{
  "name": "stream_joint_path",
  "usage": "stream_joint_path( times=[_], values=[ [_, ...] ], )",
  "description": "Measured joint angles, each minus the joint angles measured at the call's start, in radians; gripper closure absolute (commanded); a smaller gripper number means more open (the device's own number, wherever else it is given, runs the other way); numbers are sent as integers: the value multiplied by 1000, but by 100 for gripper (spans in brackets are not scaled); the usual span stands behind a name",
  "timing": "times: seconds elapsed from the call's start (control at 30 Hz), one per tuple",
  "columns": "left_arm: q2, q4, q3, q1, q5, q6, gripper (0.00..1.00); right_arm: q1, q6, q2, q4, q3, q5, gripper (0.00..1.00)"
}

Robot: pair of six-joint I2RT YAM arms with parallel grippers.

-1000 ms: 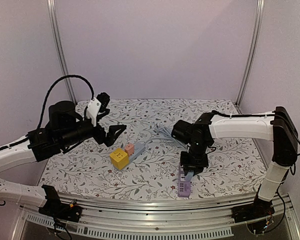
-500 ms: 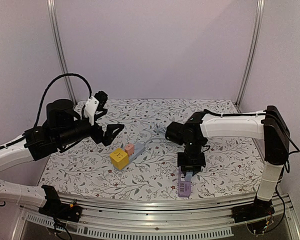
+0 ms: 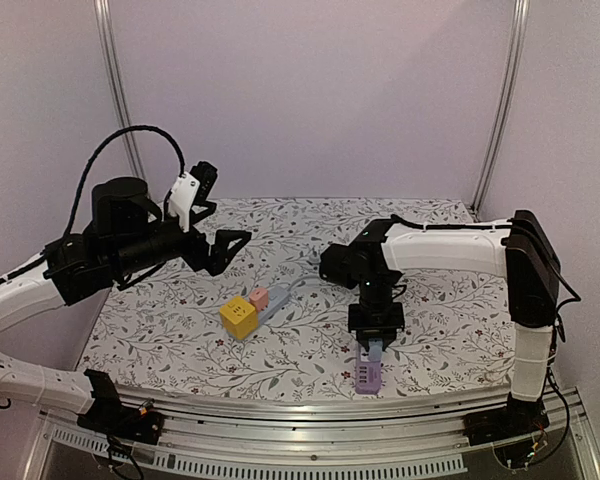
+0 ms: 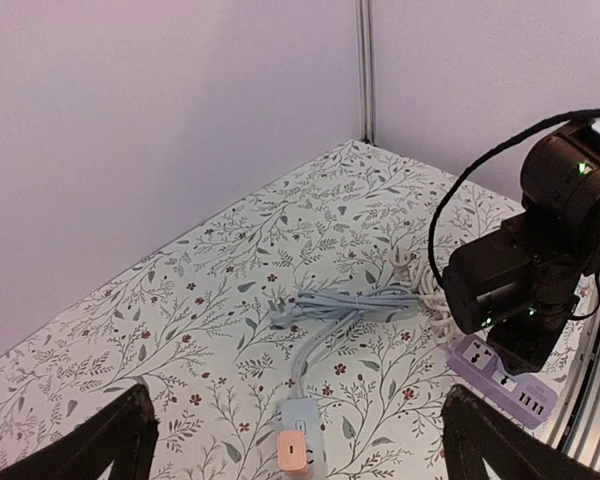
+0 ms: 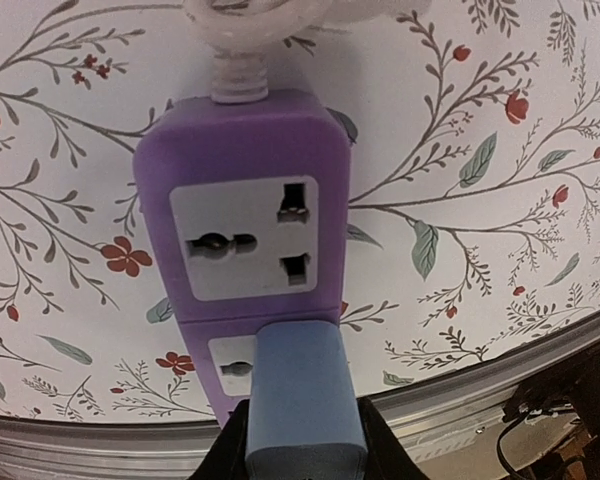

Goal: Insert the plug

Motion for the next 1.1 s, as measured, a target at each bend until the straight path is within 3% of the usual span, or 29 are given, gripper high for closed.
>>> stream_joint_path(
  times=[0.63,1.1],
  values=[
    [8,-30,33,0,-15,-22,0,7,-17,32,-29,34,2,100],
    [8,-31,33,0,-15,-22,1,7,8,-122,198,-205,-38,100]
  ],
)
